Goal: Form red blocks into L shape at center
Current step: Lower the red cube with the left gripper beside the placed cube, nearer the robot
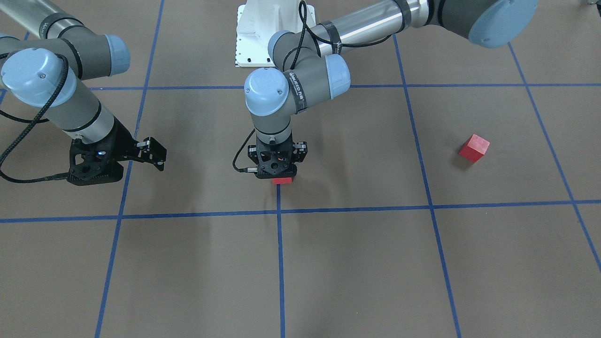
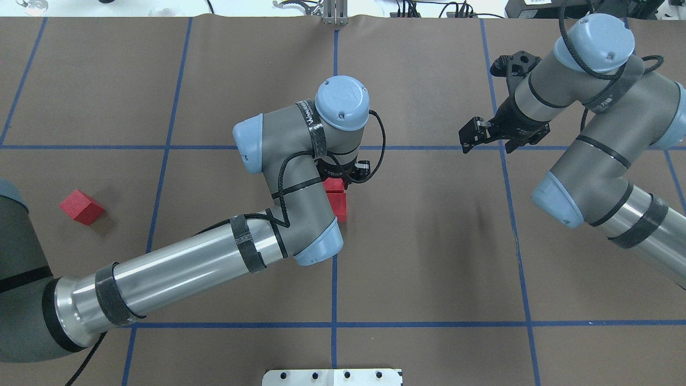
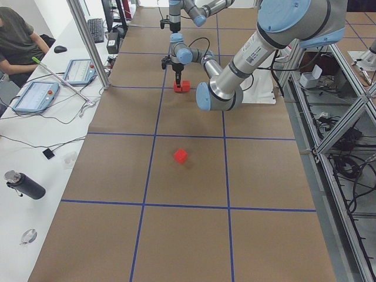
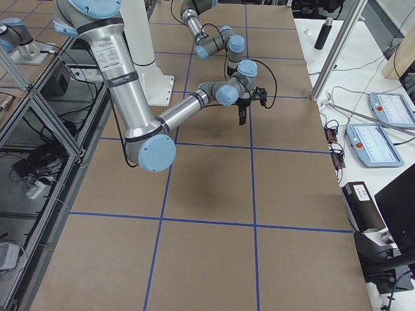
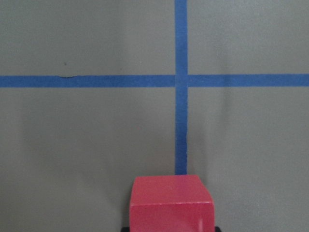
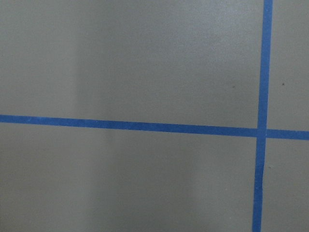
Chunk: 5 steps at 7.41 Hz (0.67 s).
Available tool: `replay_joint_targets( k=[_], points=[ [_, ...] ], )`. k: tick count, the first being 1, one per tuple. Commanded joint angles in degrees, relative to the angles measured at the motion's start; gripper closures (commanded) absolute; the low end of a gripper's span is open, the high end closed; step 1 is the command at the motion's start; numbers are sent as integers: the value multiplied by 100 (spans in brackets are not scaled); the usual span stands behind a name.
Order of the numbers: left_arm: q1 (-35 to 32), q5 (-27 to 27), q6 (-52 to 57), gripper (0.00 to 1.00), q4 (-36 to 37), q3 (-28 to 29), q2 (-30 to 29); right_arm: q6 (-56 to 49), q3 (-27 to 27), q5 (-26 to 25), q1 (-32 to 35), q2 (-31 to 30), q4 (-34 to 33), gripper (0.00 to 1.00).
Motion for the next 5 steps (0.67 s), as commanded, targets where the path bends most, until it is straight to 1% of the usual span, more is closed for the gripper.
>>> replay_joint_targets(
  k=[1, 3, 4, 5],
  points=[
    [9, 0, 2, 100, -3, 0, 8, 0, 0, 0, 0, 0, 0, 0],
    [9, 0, 2, 100, -29, 0, 9, 0, 0, 0, -9, 0, 0, 0],
    [26, 0, 2, 50, -30, 9, 9, 0, 0, 0, -9, 0, 0, 0],
    [53, 9, 2, 9, -56, 9, 26, 0, 0, 0, 0, 9, 0, 0]
  ],
)
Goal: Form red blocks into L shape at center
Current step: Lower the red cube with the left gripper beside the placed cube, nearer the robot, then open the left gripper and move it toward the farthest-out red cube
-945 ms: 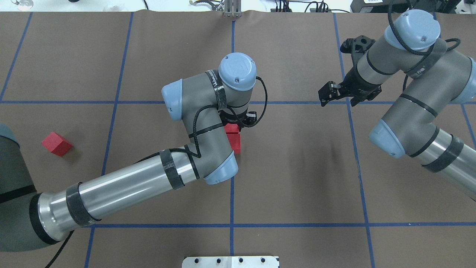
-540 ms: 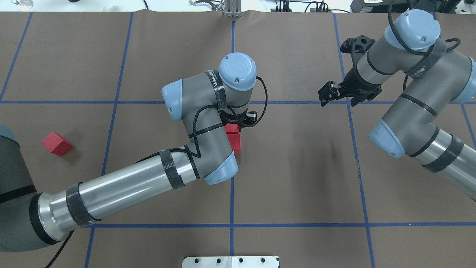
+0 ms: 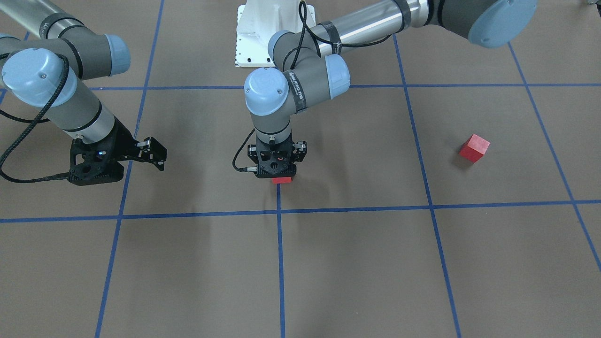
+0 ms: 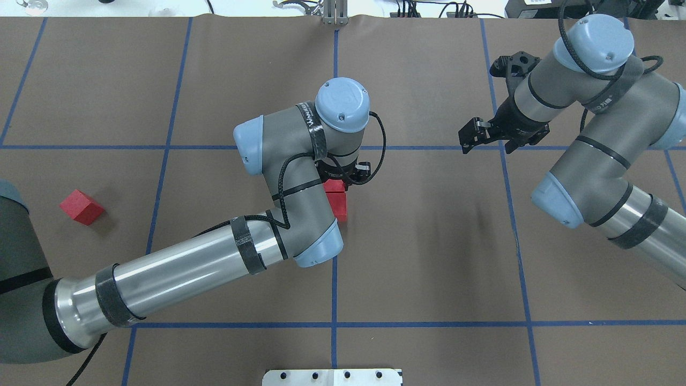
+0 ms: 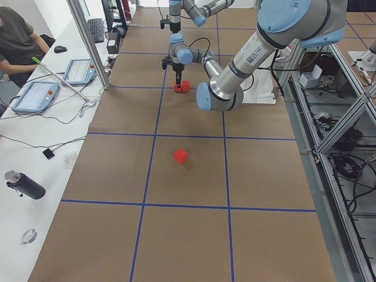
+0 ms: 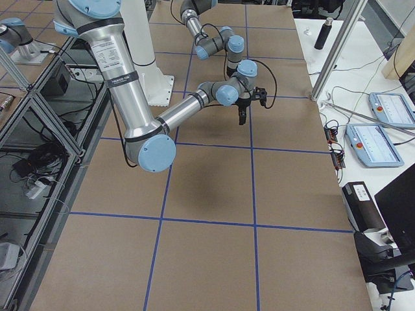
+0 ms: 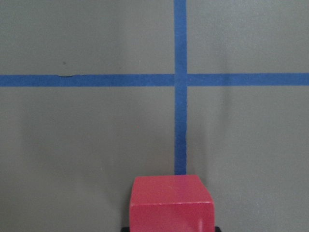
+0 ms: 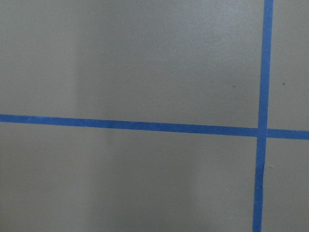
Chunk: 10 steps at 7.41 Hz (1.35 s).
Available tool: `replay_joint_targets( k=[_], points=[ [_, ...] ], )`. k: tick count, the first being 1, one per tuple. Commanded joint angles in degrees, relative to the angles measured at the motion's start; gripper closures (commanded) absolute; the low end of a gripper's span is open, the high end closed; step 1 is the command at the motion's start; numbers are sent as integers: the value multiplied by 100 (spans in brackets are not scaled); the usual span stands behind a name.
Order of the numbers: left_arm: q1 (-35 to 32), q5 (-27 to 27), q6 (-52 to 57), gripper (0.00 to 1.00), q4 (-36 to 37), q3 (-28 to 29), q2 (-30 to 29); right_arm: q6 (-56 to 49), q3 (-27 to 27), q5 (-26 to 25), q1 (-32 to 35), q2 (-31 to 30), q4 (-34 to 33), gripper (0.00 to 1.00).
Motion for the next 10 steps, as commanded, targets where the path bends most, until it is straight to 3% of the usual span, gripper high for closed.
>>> replay_joint_targets(
  k=[1, 6, 7, 9, 10],
  points=[
    [36, 6, -35, 0, -32, -4, 48, 0, 0, 0, 7, 15, 0, 0],
    [-165, 6, -158, 0, 38, -504, 83, 9, 35, 0, 7, 42, 0, 0],
    [-288, -3, -149, 0, 38, -992, 501, 9, 44, 0, 7, 33, 0, 0],
    [-656, -11, -53, 0, -59, -2476, 1931, 9, 35, 0, 7, 24, 0, 0],
    [-849, -46, 670, 0, -59, -2857, 2512, 0, 26, 0, 7, 15, 0, 0]
  ],
)
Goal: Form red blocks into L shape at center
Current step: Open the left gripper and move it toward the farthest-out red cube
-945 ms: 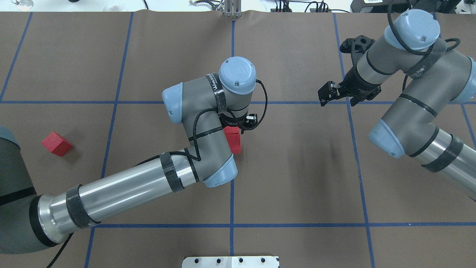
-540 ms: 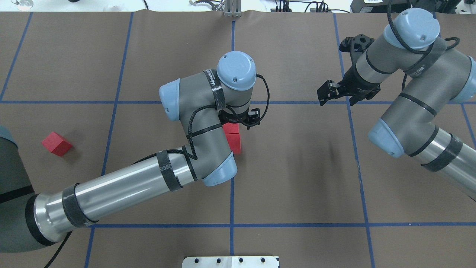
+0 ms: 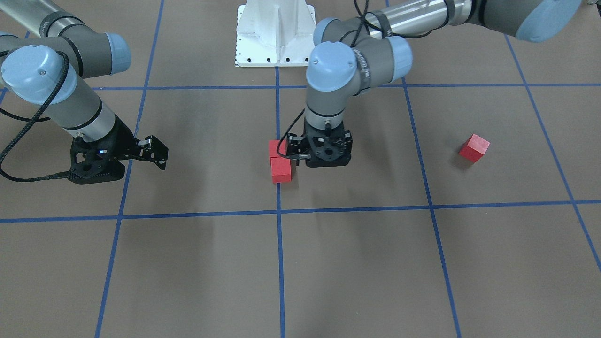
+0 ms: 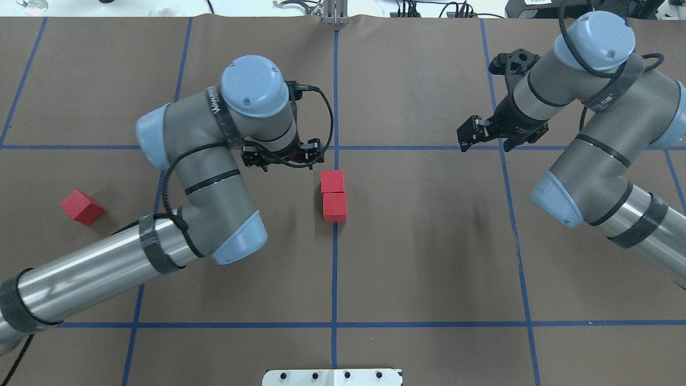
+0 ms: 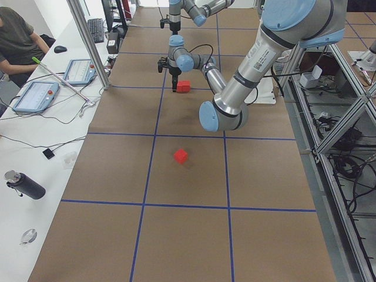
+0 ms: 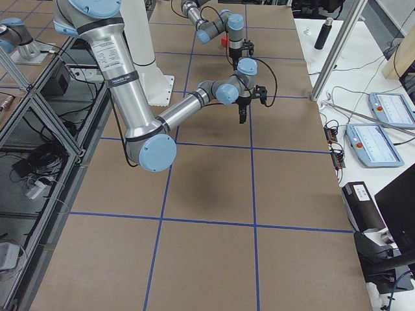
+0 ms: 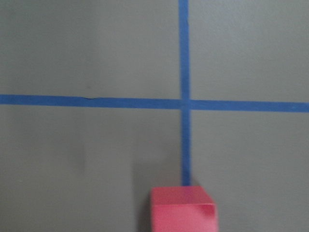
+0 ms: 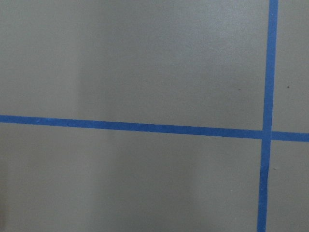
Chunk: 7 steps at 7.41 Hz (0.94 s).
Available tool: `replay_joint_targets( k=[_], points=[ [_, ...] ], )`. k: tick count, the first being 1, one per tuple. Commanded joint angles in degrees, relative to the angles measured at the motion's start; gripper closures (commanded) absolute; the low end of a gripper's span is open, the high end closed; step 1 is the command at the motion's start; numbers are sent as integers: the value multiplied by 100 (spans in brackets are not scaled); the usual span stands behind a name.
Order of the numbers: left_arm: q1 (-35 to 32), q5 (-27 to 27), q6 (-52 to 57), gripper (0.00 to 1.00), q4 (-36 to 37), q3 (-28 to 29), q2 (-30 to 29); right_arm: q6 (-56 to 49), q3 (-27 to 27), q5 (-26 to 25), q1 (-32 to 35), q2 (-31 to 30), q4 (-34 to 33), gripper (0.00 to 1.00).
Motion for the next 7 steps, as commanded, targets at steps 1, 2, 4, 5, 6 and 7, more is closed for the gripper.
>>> replay_joint_targets(
  k=[1, 2, 4, 5, 6, 7],
  points=[
    [-579, -83, 1472, 0, -95, -904, 1316, 1, -9, -9, 0, 1, 0, 0],
    [-991, -623, 2716, 0, -504, -933, 1817, 10, -1, -9, 0, 9, 0, 0],
    [-1696, -1322, 4670, 0, -1156, -960, 2793, 10, 8, -9, 0, 1, 0, 0],
    [-1812, -1314, 5332, 0, -1229, -960, 3067, 10, -1, -35, 0, 18, 0, 0],
    [-1822, -1297, 5469, 0, -1308, -1012, 3427, 45, -1, -44, 0, 36, 0, 0],
    [-1822, -1323, 5740, 0, -1535, -1056, 3718, 46, -1, -44, -8, 36, 0, 0]
  ],
)
